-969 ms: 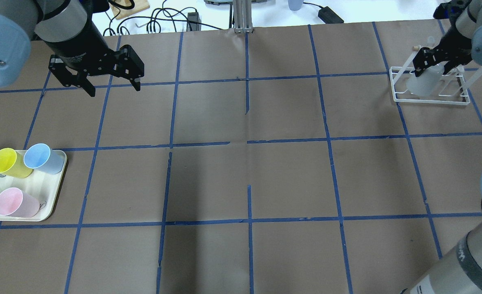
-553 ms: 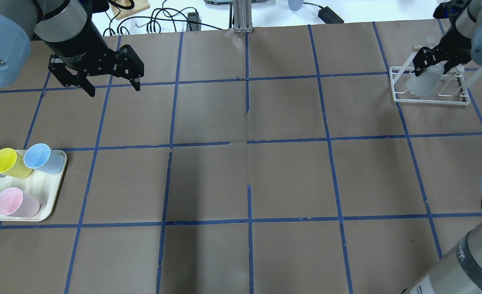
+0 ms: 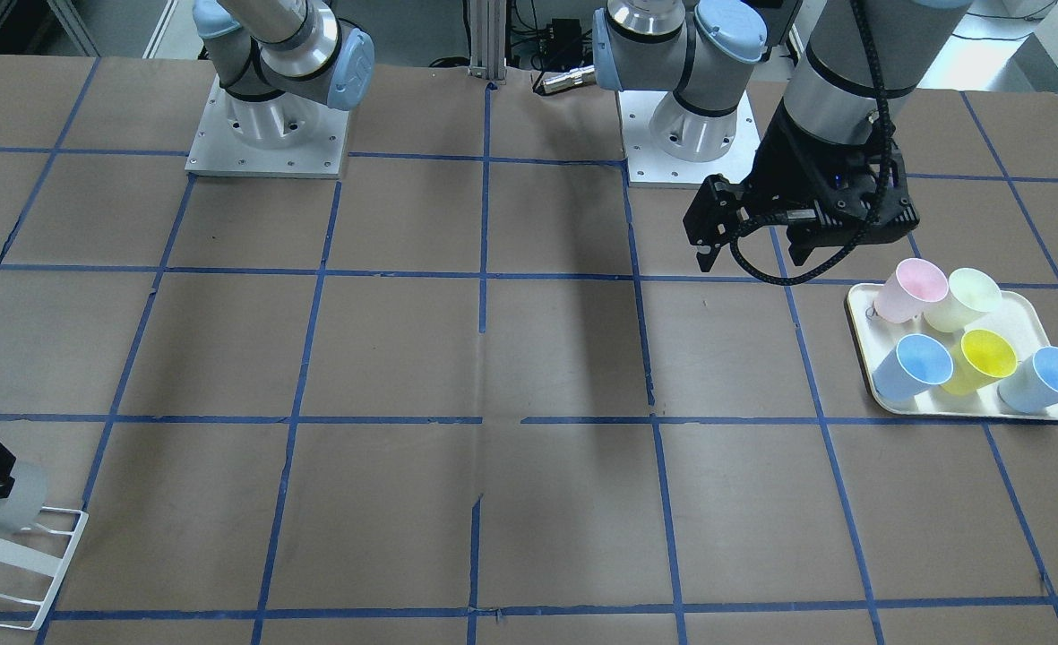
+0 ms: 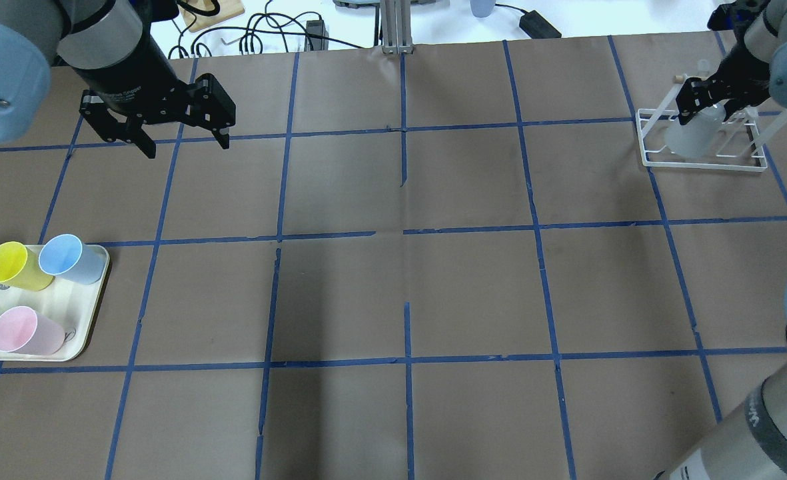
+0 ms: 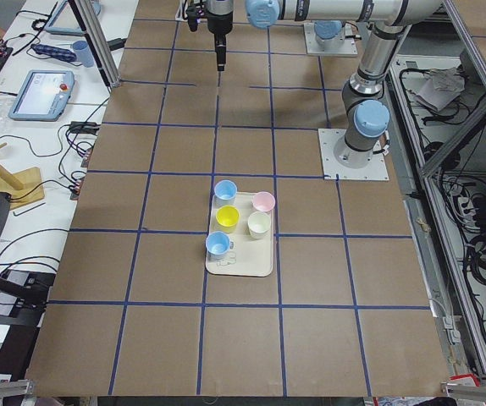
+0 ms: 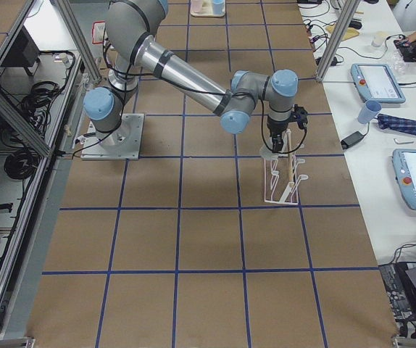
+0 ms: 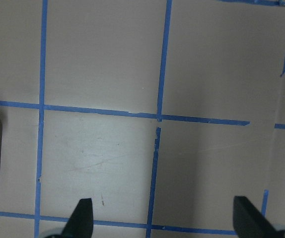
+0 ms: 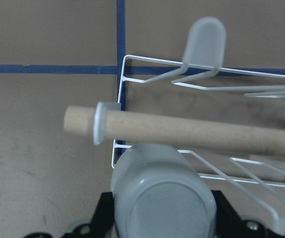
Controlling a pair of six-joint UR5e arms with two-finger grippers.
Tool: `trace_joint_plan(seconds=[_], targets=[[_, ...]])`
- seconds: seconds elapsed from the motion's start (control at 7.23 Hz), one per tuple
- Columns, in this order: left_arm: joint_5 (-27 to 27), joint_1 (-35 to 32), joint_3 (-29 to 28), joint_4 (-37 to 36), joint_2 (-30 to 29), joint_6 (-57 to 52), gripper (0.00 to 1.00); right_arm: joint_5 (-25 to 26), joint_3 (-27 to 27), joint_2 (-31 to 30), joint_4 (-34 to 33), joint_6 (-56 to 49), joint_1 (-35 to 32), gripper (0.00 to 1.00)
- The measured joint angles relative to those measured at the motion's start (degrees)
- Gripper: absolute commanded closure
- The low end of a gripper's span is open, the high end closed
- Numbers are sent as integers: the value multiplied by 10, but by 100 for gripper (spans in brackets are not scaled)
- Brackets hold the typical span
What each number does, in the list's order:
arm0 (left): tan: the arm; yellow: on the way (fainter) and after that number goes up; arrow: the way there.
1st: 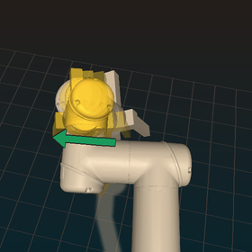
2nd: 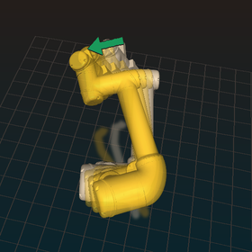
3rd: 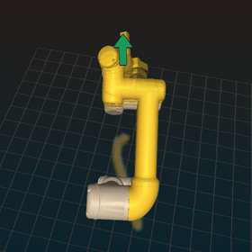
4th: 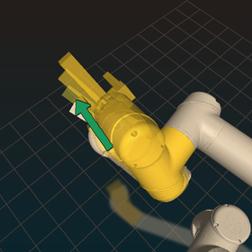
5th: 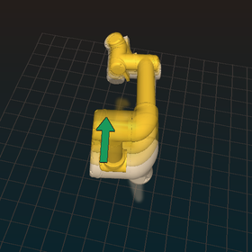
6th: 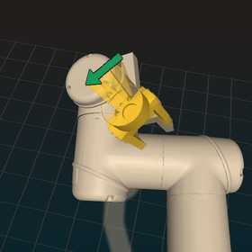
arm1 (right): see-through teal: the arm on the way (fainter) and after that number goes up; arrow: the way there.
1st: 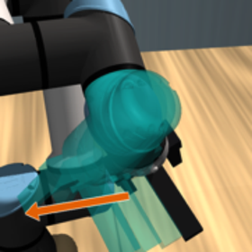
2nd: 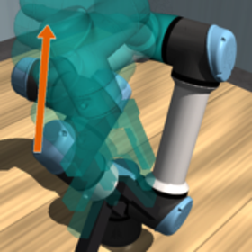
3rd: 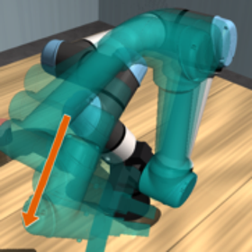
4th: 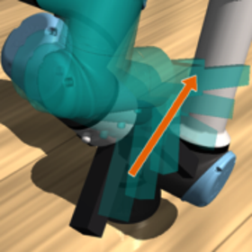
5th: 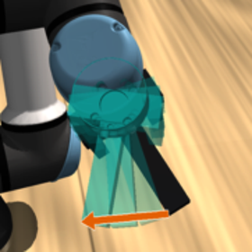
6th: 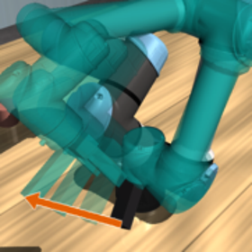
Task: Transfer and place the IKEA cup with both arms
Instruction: 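Close the right gripper on the white cup and lift it off the rack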
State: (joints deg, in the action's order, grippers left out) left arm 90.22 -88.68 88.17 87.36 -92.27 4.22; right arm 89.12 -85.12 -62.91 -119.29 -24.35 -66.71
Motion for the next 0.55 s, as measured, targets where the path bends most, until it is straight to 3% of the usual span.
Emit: trace_joint_plan(seconds=[0.55], targets=[[-2,0,0,1,1,0,0,5,1,-22,19,0,0,83]])
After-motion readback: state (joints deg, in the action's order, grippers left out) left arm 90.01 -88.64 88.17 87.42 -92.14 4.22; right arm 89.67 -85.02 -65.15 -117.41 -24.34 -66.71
